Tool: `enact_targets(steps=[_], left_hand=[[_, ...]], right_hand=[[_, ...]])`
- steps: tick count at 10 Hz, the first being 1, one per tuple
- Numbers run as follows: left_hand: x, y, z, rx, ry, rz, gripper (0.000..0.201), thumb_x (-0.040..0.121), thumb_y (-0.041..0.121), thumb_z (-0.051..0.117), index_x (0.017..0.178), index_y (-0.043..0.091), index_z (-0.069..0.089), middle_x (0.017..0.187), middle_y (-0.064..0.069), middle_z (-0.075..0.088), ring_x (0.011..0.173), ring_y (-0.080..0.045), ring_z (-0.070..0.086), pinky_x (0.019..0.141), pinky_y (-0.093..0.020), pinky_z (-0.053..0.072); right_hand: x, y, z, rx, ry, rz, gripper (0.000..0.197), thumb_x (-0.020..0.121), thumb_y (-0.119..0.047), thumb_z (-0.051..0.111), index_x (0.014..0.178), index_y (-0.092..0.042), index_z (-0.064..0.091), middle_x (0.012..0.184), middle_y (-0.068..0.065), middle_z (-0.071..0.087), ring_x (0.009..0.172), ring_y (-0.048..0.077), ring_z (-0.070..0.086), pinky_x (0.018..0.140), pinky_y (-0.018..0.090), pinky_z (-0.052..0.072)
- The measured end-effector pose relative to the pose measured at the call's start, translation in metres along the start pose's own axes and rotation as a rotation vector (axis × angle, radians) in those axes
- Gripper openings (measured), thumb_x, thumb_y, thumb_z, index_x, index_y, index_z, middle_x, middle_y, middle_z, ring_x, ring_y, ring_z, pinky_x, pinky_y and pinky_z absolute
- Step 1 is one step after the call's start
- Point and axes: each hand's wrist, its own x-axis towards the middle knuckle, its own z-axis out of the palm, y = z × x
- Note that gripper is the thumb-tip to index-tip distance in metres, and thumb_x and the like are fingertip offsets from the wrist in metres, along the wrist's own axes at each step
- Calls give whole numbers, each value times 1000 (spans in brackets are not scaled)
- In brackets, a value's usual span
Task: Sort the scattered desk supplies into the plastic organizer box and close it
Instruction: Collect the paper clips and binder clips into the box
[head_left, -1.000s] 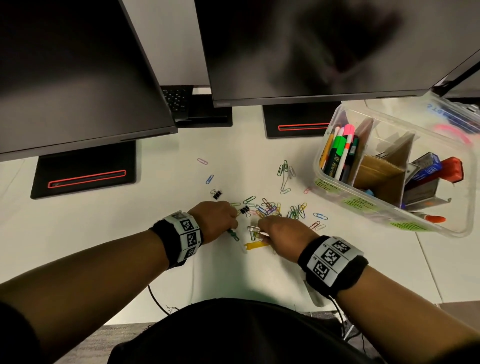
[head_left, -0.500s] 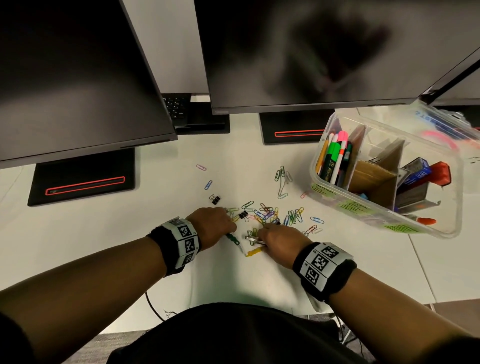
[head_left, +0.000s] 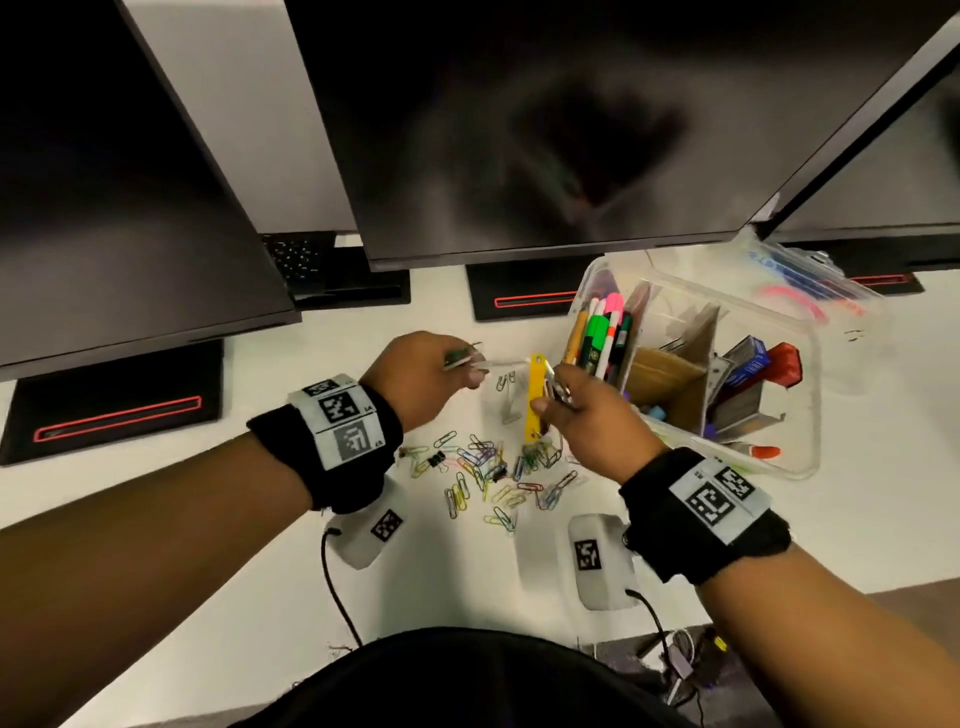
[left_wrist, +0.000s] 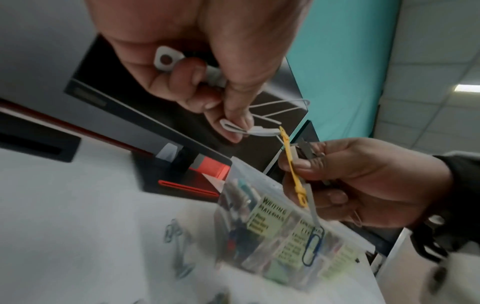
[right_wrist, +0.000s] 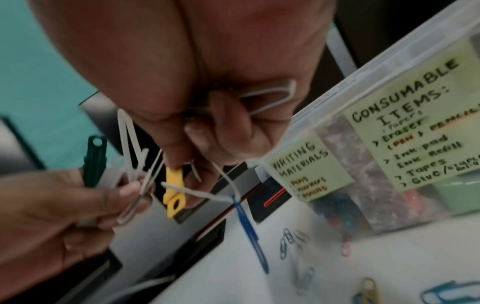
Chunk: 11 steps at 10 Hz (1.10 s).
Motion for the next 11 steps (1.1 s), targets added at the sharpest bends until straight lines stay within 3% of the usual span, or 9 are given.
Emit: enact_targets(steps=[1,2,4,5,6,7,8,10,11], left_hand=[[18,20,8,-66,32,-20,13,87,23,63,87,12,70,87,-1,65,83,-18,56,73,-23,38],[28,47,22,-66,26,-7,14,89,25,61,82,15,67,81,-1,61,72,-15,53,62,-22,38],[61,108,57,-66,-16,-27,27,91,27,57,100,4,68,86,-11,61,81,-24,55,67,-27,37],[85,133,75,-38,-71,-131,38,93,33,52,110,1,64,108,-21,65,102,-33,61,83,-32,46],[104,154,89,12,-133,-239,41,96,30,48,120,-1,57,109,-21,61,101,-32,59,81,-34,46],[115,169,100,47,-153,-282,38,98,19,42,127,-4,51,105,-18,55,97,-27,53,53,-17,37],[125,172,108,35,-164,-327,38,99,15,41,131,-3,48,128,-17,57,117,-29,56,50,-14,39],[133,180,118,6,-53,-472,36,99,18,39,125,-3,53,128,-18,57,119,-31,56,99,-34,43],[140,183,126,111,-103,-390,33,97,20,45,121,1,57,124,-12,61,114,-28,59,95,-32,47]], right_hand=[[0,5,-31,288,112,125,11,93,-11,53,83,-15,56,61,-7,51,53,4,46,54,17,34],[-3,14,-64,474,204,264,15,93,-9,53,81,-17,56,57,-9,50,40,-3,48,44,12,36],[11,43,-118,565,284,465,25,90,-5,55,66,-10,51,68,13,54,65,33,57,54,33,49],[23,51,-136,783,205,578,22,96,-7,45,74,-5,47,66,14,51,52,25,57,37,28,52],[39,60,-149,852,113,629,18,97,-6,37,80,-5,43,64,13,46,30,16,51,29,17,40],[54,71,-160,898,102,660,20,95,-4,32,78,-8,42,62,10,43,26,12,44,30,11,32],[63,76,-166,864,53,678,25,94,-2,30,73,-7,42,58,10,42,23,12,41,29,9,29],[70,85,-174,764,-40,697,24,93,0,30,75,-1,46,60,12,44,35,15,42,29,12,25],[76,83,-171,811,-81,693,15,93,-4,41,85,-4,53,77,10,51,51,16,62,32,19,44]])
